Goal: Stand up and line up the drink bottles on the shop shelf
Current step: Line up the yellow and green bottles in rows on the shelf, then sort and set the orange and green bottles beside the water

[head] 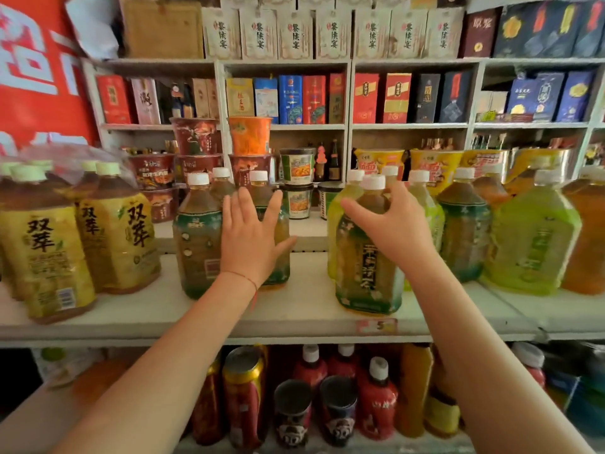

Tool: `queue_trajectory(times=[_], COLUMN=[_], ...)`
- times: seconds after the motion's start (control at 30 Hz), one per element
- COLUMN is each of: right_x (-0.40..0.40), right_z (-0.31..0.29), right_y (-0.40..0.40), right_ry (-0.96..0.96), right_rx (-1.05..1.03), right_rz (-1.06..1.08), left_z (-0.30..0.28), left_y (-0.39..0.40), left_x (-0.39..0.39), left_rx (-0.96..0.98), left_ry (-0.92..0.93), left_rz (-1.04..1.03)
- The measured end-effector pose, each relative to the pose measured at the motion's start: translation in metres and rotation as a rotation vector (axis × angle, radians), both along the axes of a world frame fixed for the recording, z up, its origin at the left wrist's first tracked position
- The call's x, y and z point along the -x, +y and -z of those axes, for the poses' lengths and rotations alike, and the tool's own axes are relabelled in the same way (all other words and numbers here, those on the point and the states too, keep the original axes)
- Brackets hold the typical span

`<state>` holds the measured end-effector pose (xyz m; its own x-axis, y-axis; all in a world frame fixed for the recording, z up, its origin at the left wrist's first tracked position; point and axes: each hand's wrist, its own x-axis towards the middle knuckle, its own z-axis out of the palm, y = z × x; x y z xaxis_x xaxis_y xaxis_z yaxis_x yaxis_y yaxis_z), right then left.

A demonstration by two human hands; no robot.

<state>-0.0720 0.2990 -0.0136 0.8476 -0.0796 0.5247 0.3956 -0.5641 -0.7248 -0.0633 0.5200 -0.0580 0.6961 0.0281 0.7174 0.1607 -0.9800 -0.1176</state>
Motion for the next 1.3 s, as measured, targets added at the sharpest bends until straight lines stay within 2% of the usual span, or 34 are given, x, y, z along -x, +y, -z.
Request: queue_trajectory(times=[0.13, 0.23, 0.37, 0.43, 0.5, 0.53, 0.6, 0.7, 0.87, 0.97, 1.07, 1.17, 1.23, 1.3], right_x=[-0.001, 0.001, 0.002, 0.003, 0.001, -0.002, -0.007, -0.016, -0.024, -0.017, -0.003, 0.007, 0.001, -0.014], right_z=[0.008, 0.013, 0.031, 0.040, 0.044, 0.046, 0.045, 0.039, 0.039, 0.042, 0.040, 0.029, 0.019, 0.010], right_y=[0.012, 0.021, 0.031, 0.033, 0.037, 0.040, 0.047, 0.053, 0.055, 0.053, 0.044, 0.018, -0.008, -0.044], right_ry=[0.071, 0.053, 0.162, 0.245, 0.272, 0.282, 0.322, 0.405, 0.381, 0.296, 0.009, -0.300, -0.420, -0.398], right_rx=[-0.119, 0.034, 0.198, 0.253, 0.307, 0.319, 0.313, 0.333, 0.440, 0.483, 0.494, 0.358, 0.270, 0.193], right_rz=[-0.290, -0.399, -0.505, -0.501, -0.455, -0.440, -0.453, -0.482, -0.396, -0.275, -0.035, 0.166, 0.281, 0.382], left_z=[0.001, 0.001, -0.012, -0.013, -0.011, -0.009, -0.008, -0.001, 0.007, 0.007, 0.011, 0.009, 0.007, 0.005], left_y=[-0.006, -0.009, -0.010, 0.001, 0.014, 0.020, 0.034, 0.046, 0.049, 0.043, 0.017, -0.022, -0.049, -0.082], left_x=[-0.010, -0.011, 0.006, 0.015, 0.024, 0.030, 0.038, 0.035, 0.031, 0.034, 0.040, 0.041, 0.039, 0.033], left_rx=[0.056, 0.052, -0.028, -0.154, -0.198, -0.145, 0.089, 0.515, 0.571, 0.555, 0.424, 0.329, 0.261, 0.258], left_ry=[0.025, 0.090, 0.153, 0.078, -0.117, -0.219, -0.346, -0.346, -0.393, -0.436, -0.531, -0.575, -0.552, -0.425], left_rz=[-0.019, -0.035, -0.102, -0.104, -0.032, 0.001, 0.017, 0.084, 0.121, 0.146, 0.296, 0.472, 0.641, 0.794])
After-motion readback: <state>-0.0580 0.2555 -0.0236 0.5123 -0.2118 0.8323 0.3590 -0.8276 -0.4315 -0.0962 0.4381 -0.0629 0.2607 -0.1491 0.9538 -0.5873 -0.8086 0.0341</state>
